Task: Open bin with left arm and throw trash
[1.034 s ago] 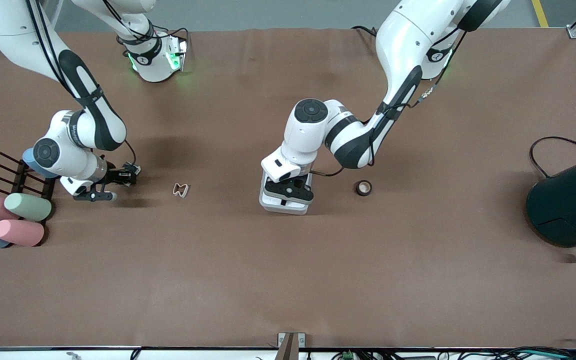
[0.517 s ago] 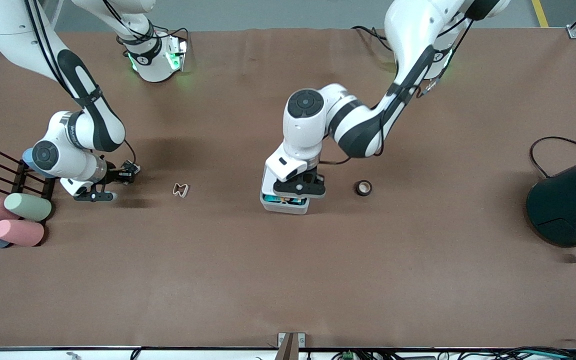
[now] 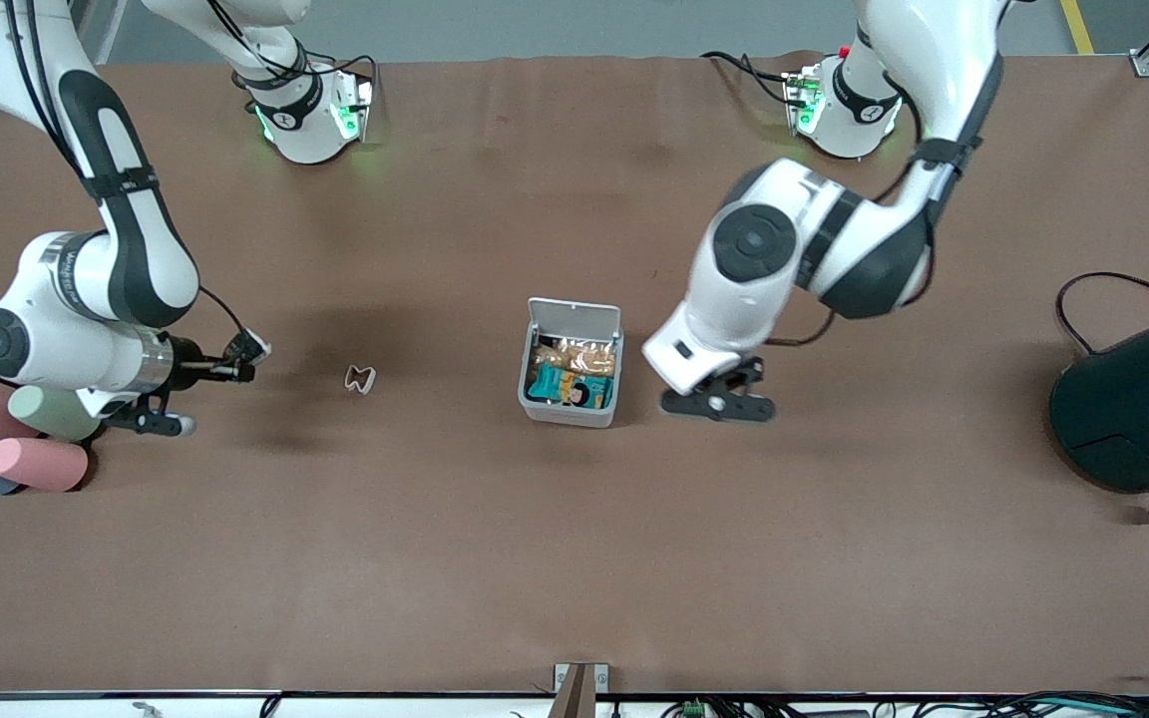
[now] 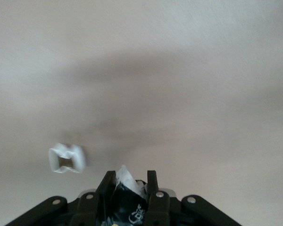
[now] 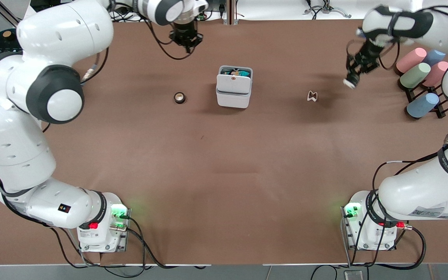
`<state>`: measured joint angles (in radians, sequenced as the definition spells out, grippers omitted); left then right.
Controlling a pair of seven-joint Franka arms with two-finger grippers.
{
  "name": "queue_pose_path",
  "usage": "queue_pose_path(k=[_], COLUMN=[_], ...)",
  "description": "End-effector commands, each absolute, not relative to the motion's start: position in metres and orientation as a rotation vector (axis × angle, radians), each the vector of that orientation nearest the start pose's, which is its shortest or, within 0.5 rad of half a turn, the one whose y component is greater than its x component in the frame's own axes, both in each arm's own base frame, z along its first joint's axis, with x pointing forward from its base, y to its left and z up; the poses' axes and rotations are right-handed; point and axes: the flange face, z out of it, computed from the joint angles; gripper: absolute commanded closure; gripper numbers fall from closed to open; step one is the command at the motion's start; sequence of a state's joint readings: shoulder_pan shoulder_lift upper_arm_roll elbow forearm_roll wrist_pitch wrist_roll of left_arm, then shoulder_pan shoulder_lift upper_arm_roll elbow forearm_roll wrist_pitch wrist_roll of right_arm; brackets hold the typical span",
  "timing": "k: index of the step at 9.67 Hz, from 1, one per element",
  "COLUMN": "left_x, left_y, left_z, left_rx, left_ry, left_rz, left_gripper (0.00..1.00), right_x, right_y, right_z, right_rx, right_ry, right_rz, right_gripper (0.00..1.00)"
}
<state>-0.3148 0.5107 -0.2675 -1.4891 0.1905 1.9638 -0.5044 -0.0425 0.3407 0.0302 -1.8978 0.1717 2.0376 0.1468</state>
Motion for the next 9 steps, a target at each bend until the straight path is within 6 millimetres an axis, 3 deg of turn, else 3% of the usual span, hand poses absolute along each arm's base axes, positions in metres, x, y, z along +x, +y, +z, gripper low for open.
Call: queue_pose_path(k=[1,2,3,4,5,6,9], left_x=[0.599,0.600,0.595,0.587,0.578,0.568,0.549], left_y=[-0.338,-0.329,-0.329,-0.331,-0.330,-0.326,-0.309], left_z=[0.346,0.322,0.304,0.284,0.263,0.242,0.215], left_rx=[-3.075,-3.067,-3.073,-3.093,-3.105,-3.119,-3.088], left_ry=[0.184,0.177,0.187,0.203,0.218,0.220,0.223], left_rz=[0.095,0.139,0.140,0.106,0.088,0.083,0.148], left_gripper=[0.55,0.36,0.21,0.01,0.00,0.00,0.00], right_x=[0.624,0.626,0.621,0.618,0.612,0.600,0.574], right_y=[0.085,0.136,0.196,0.243,0.284,0.328,0.401], right_z=[0.362,0.379,0.399,0.422,0.439,0.444,0.431], right_rx=[-2.875,-2.848,-2.823,-2.772,-2.710,-2.673,-2.531], right_ry=[0.608,0.711,0.790,0.853,0.936,0.960,1.131], right_rz=[0.273,0.253,0.213,0.132,0.085,0.055,0.008], right_gripper=[1.00,1.00,1.00,1.00,1.00,1.00,1.00])
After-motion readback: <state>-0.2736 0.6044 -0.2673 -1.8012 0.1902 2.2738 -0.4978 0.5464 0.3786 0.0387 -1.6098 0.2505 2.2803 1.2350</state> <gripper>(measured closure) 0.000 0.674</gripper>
